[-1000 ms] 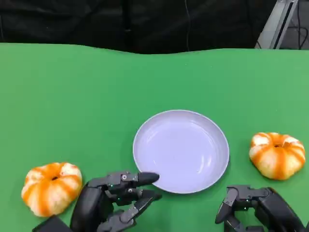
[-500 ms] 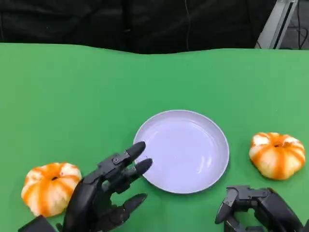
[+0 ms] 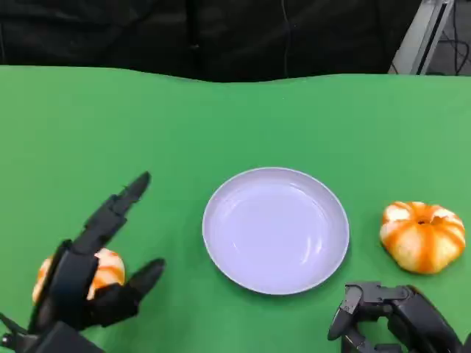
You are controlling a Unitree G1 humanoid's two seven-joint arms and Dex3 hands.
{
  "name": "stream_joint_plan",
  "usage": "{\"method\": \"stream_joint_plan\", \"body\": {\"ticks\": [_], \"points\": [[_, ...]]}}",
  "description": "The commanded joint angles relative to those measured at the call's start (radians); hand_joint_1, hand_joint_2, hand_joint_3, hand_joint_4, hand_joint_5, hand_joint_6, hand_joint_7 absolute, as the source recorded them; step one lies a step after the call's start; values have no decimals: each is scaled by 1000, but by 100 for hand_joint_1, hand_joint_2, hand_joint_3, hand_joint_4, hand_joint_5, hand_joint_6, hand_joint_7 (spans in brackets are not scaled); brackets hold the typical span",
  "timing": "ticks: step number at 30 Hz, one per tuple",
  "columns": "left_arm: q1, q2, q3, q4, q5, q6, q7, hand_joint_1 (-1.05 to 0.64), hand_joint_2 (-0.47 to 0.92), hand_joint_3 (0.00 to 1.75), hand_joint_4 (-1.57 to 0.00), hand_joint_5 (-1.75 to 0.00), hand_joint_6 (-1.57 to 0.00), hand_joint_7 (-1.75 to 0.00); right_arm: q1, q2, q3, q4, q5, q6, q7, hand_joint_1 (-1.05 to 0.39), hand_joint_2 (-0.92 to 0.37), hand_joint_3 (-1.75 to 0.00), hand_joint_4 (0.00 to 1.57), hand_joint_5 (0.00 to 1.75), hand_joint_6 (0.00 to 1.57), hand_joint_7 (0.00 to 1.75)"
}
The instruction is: Grasp the bread from the table and place it into the plate.
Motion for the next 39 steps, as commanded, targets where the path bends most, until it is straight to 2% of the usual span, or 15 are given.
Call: {"method": "stream_joint_plan", "body": {"ticks": [1,9,12,15,19,25,27,31,39], "points": [[18,59,18,-38,95,80,64,-90,92,74,-23,-2,-32,-2,0,-8,-4,-6,3,-1,-2,-14,-64,-92,81,146,85,113],[36,104,7,-89,164,209,97,-93,92,75,-27,-3,-32,-1,-2,-7,-4,-2,9,-4,3,-14,-64,-92,81,146,85,114],[48,126,2,-122,236,290,105,-95,92,82,-29,-2,-31,-1,0,-7,-4,-5,8,-1,2,-14,-63,-93,81,147,85,114],[51,132,-8,-135,242,315,111,-96,92,83,-29,-2,-31,0,0,-7,-4,-6,8,0,2,-14,-63,-93,81,147,86,114],[45,191,-35,-142,365,428,96,-96,92,84,-29,-2,-33,-1,-1,-7,-5,-4,10,-6,3,-14,-62,-94,82,147,85,114],[31,241,-72,-129,390,520,59,-99,92,82,-28,-1,-33,-1,1,-9,-5,-8,7,-1,1,-13,-61,-96,82,147,85,115],[24,262,-89,-114,397,550,36,-100,92,77,-23,0,-33,0,1,-9,-5,-6,7,-4,0,-14,-61,-96,82,146,85,115],[20,283,-110,-112,392,578,27,-101,92,74,-20,0,-32,0,0,-8,-5,-5,9,-6,1,-13,-61,-96,82,147,84,116],[-25,324,-165,8,385,589,21,-103,92,69,-24,-2,-38,-2,4,-11,-6,-13,1,3,-4,-14,-62,-96,81,148,84,115]]}}
